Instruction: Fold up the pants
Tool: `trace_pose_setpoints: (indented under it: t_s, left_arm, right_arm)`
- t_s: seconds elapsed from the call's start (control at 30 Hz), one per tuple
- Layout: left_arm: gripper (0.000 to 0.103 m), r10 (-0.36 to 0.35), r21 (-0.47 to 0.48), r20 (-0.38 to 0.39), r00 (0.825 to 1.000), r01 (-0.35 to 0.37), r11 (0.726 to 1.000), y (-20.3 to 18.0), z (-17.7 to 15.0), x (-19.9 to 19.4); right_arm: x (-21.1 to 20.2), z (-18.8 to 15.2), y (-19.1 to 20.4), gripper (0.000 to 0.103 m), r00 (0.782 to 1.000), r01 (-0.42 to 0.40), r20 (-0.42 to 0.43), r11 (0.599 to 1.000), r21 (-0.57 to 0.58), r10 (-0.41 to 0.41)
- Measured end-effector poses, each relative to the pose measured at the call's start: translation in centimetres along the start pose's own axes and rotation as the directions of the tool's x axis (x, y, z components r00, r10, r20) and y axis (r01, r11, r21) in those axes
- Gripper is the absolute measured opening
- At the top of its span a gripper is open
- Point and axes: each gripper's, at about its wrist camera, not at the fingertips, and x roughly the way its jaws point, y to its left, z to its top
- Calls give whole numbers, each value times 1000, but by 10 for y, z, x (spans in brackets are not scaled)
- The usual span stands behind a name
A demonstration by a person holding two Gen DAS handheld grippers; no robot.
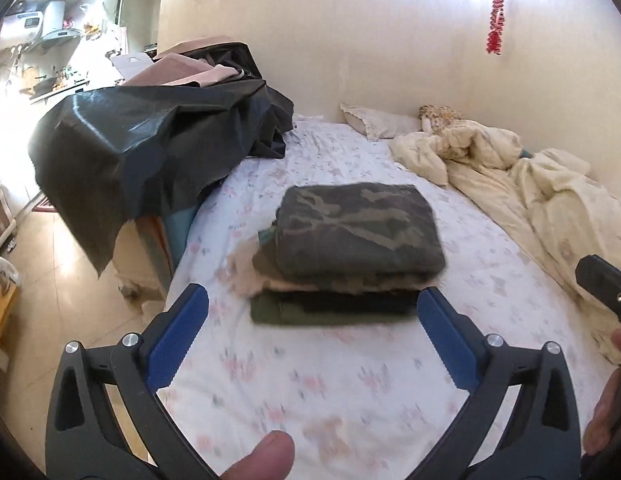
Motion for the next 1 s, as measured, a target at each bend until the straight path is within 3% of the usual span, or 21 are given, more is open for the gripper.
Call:
trace_pose_setpoints:
  t_s: [0.17, 0.3, 0.47, 0.77, 1.0]
  left_arm:
    - [103, 44, 15, 88, 995, -45, 999, -7, -36, -64]
    - [103, 64, 11, 81, 995, -65, 998, -8, -65, -82]
    - [103, 78, 73, 57, 995, -82, 994, -18, -86, -78]
    - [103, 101, 54, 60, 993, -104, 993, -22, -102, -65]
    - [103, 61, 73, 35, 998, -63, 995, -27, -106, -59]
  right_arm:
    - [-48, -34, 12, 103, 1000, 18, 8, 999, -34, -18]
    - [-67, -62, 10, 103, 999, 36, 14, 999, -15, -36]
    - [-71, -97, 8, 103, 997, 72, -3, 997, -7, -72]
    - [-66, -109, 16, 103, 991, 120, 57, 992, -29, -118]
    - [-54, -117, 17, 103, 992, 118, 40, 992, -48, -116]
